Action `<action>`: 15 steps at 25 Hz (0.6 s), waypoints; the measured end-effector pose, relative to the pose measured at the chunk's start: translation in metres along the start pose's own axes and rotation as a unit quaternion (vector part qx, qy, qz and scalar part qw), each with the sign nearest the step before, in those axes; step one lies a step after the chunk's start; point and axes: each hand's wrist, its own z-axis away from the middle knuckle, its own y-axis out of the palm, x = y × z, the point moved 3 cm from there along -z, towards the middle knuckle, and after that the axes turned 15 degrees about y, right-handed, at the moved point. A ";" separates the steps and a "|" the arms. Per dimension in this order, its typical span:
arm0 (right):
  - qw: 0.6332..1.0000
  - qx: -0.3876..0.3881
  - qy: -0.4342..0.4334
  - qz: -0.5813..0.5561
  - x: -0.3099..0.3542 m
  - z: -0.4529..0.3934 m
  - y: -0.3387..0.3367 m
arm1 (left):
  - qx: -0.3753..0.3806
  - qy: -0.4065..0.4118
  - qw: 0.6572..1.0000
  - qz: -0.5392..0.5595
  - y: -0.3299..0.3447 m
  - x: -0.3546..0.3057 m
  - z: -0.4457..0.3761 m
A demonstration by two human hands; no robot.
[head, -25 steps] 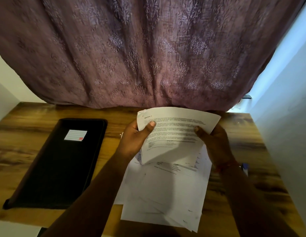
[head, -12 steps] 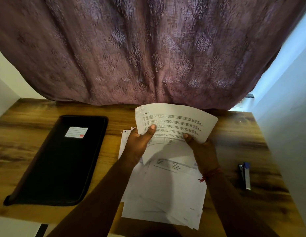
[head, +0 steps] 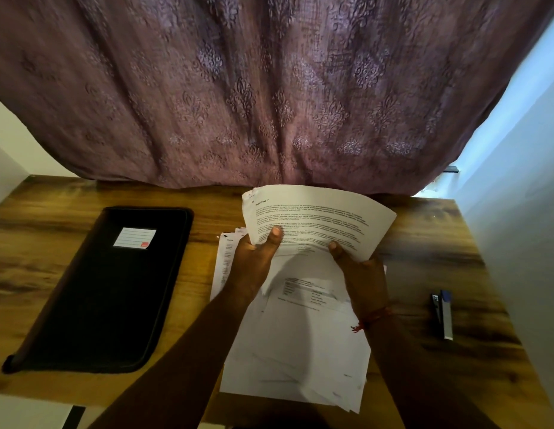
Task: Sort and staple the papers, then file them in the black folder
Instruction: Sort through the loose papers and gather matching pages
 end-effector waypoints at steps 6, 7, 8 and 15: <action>1.000 -0.010 0.007 -0.007 -0.005 0.005 0.007 | -0.011 0.006 1.000 0.006 0.004 0.000 0.007; 1.000 -0.010 0.005 -0.010 -0.006 0.006 0.008 | -0.014 0.003 1.000 0.007 0.004 0.000 0.008; 1.000 -0.007 0.001 -0.012 -0.005 0.007 0.009 | -0.014 0.003 1.000 0.006 0.005 0.001 0.008; 1.000 -0.015 0.003 -0.005 -0.004 0.005 0.012 | -0.006 0.010 1.000 -0.009 0.005 -0.001 0.007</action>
